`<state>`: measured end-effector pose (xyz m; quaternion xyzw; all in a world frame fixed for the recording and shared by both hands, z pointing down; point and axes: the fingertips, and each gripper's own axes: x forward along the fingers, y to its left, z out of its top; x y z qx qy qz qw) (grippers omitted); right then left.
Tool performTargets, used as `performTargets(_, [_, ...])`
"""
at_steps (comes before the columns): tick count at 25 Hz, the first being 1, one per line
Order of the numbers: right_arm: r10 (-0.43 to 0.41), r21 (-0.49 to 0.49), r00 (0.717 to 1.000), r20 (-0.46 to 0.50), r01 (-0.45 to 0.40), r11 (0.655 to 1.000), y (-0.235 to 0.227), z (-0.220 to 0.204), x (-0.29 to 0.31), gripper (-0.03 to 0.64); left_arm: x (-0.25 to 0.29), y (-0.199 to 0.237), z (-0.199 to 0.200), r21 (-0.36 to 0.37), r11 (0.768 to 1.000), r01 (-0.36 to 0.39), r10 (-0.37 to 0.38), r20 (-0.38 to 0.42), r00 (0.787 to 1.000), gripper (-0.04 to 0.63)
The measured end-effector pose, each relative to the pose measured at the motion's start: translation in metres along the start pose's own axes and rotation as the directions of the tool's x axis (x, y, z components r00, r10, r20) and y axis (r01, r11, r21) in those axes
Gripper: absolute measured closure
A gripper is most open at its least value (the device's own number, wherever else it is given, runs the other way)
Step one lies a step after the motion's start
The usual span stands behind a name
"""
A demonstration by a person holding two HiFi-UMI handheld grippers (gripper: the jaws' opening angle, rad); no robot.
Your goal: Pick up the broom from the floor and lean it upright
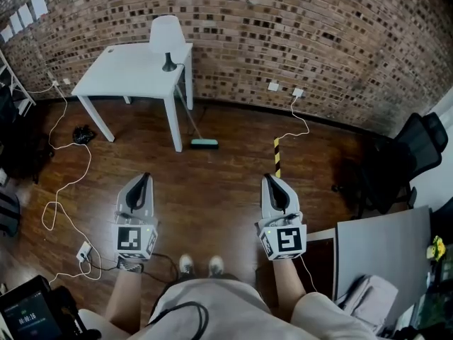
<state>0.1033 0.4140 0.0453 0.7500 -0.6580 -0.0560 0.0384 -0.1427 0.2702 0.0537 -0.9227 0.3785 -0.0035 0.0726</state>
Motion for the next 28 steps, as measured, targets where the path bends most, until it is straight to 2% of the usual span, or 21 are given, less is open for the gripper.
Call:
performTargets(8, [-0.012,-0.016,0.999,-0.037,0.012,1.000,0.013,-0.004,-0.003,0.606,-0.014,0.006,-0.004,0.003,1.000,0.004,-0.004,-0.006,1.000,0.594])
performTargets(28, [-0.020,-0.015,0.999,-0.034,0.019,1.000,0.018,-0.001,-0.001,0.606,-0.014,0.014,-0.003,0.002,1.000,0.001,-0.001,0.003,1.000,0.594])
